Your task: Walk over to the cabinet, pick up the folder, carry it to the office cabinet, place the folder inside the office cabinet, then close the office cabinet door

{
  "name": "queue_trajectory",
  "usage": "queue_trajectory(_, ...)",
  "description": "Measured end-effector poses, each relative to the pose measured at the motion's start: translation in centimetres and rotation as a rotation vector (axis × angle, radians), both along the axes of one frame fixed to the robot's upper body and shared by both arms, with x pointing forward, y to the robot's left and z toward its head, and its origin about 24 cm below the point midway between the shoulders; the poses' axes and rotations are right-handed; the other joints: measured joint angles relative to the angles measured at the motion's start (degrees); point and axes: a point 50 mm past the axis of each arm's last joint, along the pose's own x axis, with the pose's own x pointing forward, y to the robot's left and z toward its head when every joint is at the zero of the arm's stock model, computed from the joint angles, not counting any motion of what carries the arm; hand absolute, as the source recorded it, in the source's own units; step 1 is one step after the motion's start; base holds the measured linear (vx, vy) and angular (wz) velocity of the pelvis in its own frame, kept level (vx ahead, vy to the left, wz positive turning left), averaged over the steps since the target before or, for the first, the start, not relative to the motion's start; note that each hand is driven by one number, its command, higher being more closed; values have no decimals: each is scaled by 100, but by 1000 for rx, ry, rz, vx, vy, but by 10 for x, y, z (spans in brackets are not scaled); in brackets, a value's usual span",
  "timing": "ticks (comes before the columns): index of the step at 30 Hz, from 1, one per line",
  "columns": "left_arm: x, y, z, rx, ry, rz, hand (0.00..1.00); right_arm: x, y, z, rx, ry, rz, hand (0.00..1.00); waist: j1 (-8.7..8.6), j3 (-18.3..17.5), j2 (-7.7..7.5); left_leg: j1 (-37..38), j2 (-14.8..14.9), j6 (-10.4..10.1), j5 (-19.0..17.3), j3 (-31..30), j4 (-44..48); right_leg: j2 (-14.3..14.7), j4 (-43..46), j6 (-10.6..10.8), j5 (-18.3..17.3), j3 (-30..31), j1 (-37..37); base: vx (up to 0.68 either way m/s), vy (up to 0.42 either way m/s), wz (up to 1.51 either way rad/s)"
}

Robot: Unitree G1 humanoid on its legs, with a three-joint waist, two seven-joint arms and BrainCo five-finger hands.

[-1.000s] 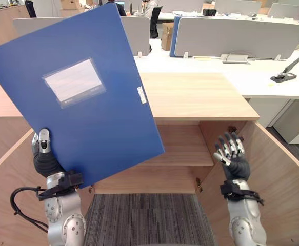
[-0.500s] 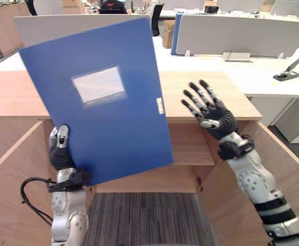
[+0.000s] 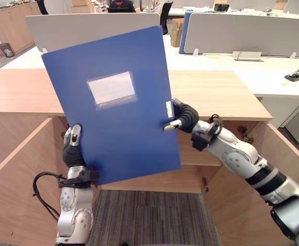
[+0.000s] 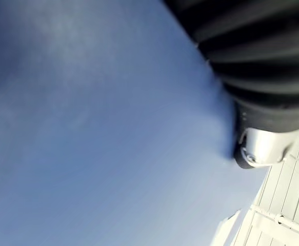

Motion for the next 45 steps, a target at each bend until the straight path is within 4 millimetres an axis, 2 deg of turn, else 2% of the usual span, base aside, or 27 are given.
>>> queue_trajectory(3, 0, 1, 0, -7, 5, 6, 100, 3, 4, 8, -28, -25, 9, 0, 10, 0, 0, -9, 0, 2, 15, -35, 0, 1, 5, -2, -2, -52, 7, -38, -1, 5)
queue_trajectory(4, 0, 0, 0, -7, 5, 6, 100, 3, 5, 9, -31, -31, 10, 100, 11, 0, 1, -12, -1, 2, 19, -51, 0, 0, 6, -5, -3, -71, 14, -35, -3, 13)
queue_trajectory(11, -1, 0, 2, -7, -16, 6, 100, 7, 8, 28, -103, -105, 27, 100, 6, 0, 0, -27, 9, 2, 67, -141, -2, 11, 42, -24, -17, -130, 24, -39, -1, 6)
queue_trajectory(16, -1, -5, 2, 31, -24, -16, 100, 8, 1, 27, -179, -141, -5, 100, 8, -1, 0, -29, 15, 1, 73, -139, -2, 15, 41, -25, -15, -129, 20, -14, 1, 0)
queue_trajectory(17, -1, -6, 2, 41, -22, -18, 0, 9, 0, 27, -198, -155, -11, 100, 6, -1, -1, -30, 18, 1, 73, -138, -1, 19, 38, -25, -14, -128, 20, 0, 0, 0)
queue_trajectory(21, -3, -14, -3, 127, 7, -73, 0, 11, -5, 34, -324, -289, -55, 100, -4, -2, 0, -41, 41, -1, 73, -132, 11, 48, 10, -31, -9, -124, 17, 0, 0, 0)
queue_trajectory(27, -3, -20, -10, 105, 34, -170, 0, 11, -3, 47, -403, -479, -94, 100, -35, -17, 23, -86, 66, -18, 87, -115, 25, 74, 6, -50, 5, -111, -41, -8, -1, -1)
queue_trajectory(30, -5, -21, -29, 84, 114, -247, 0, 4, -2, 41, -431, -572, -132, 100, -48, -30, 41, -84, 65, -19, 87, -112, 25, 69, 14, -50, 5, -111, -46, 0, 0, 0)
queue_trajectory(35, -22, -24, -75, 29, 315, -355, 0, -12, 3, 16, -499, -718, -217, 100, -117, -61, 88, -84, 60, -19, 88, -98, 23, 57, 37, -50, 5, -110, -68, 0, 0, 0)
queue_trajectory(37, -30, -25, -92, 23, 381, -386, 0, -15, -3, 9, -543, -757, -263, 100, -131, -61, 87, -85, 60, -20, 88, -98, 22, 56, 34, -50, 5, -106, -71, 0, 0, 0)
queue_trajectory(39, -39, -23, -110, 25, 453, -396, 0, -18, -13, 2, -594, -784, -326, 100, -132, -62, 88, -87, 60, -20, 88, -91, 4, 53, 11, -49, 4, -97, -77, 0, 0, -2)
queue_trajectory(42, -62, -11, -148, 49, 640, -354, 0, -20, -34, -8, -665, -784, -435, 100, -168, -64, 88, -115, 72, -21, 87, -34, -1, 60, -8, -50, 7, -45, -120, -12, 3, -8)
queue_trajectory(43, -66, -9, -155, 48, 672, -343, 0, -20, -38, -11, -672, -777, -449, 100, -173, -64, 88, -115, 75, -22, 86, -18, 0, 63, -10, -53, 10, -22, -126, -14, 4, -11)
queue_trajectory(44, -73, -7, -164, 77, 723, -337, 0, -22, -44, -15, -683, -764, -467, 100, -173, -63, 87, -116, 90, -24, 82, 3, -1, 65, -15, -55, 11, 10, -134, -9, 0, -13)
queue_trajectory(45, -85, -3, -181, 155, 830, -345, 0, -25, -48, -23, -721, -753, -471, 100, -185, -65, 89, -115, 113, -29, 76, 38, -1, 66, -38, -68, 21, 39, -140, -6, -2, -11)
